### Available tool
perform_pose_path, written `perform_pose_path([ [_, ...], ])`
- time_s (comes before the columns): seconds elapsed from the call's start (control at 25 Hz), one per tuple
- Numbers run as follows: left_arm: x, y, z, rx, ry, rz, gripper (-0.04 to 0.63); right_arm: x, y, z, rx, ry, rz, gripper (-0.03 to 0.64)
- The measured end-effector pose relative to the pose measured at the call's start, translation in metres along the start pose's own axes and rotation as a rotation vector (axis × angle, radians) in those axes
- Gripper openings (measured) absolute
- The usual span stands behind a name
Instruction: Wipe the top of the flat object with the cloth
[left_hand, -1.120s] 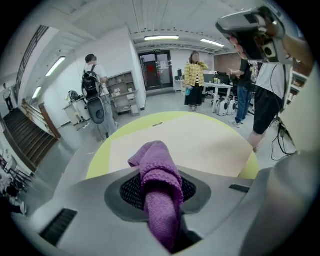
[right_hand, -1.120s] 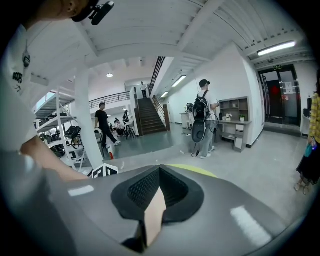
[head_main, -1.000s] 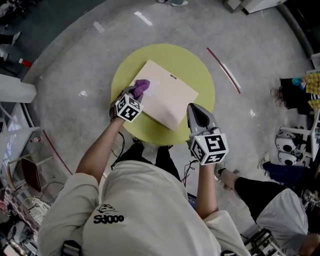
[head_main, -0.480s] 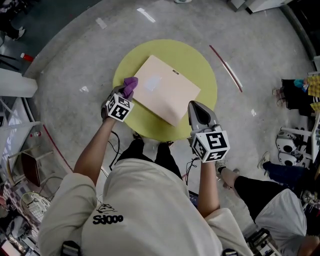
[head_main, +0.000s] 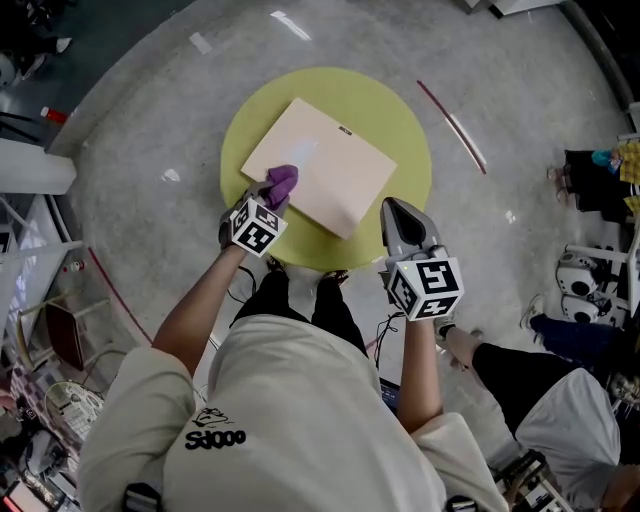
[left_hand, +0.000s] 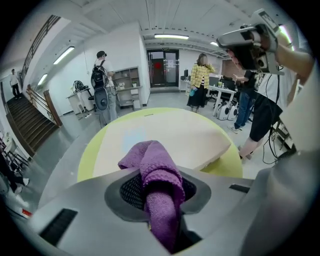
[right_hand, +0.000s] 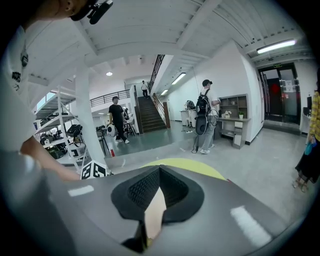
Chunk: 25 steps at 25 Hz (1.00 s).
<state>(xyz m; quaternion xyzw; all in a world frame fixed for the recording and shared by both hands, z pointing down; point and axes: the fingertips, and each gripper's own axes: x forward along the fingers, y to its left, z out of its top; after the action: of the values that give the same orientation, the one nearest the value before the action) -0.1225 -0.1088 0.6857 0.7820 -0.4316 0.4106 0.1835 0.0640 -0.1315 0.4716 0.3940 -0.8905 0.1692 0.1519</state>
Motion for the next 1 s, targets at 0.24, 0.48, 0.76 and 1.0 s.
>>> perform_pose_path([
  [0.24, 0.006, -0.063, 0.017, -0.024, -0.012, -0.147, 0.100, -0.018, -0.006, -0.006, 0.010, -0.005, -0.020, 0.009],
  [0.48, 0.014, -0.121, 0.032, 0.017, -0.016, -0.271, 0.100, -0.034, -0.018, -0.012, 0.029, -0.012, -0.062, 0.009],
  [0.76, 0.024, -0.167, 0.049, 0.031, 0.000, -0.388, 0.100, -0.051, -0.036, -0.018, 0.052, -0.016, -0.116, 0.009],
  [1.0, 0.034, -0.189, 0.070, 0.076, -0.015, -0.448, 0.100, -0.073, -0.056, -0.014, 0.055, -0.038, -0.191, 0.009],
])
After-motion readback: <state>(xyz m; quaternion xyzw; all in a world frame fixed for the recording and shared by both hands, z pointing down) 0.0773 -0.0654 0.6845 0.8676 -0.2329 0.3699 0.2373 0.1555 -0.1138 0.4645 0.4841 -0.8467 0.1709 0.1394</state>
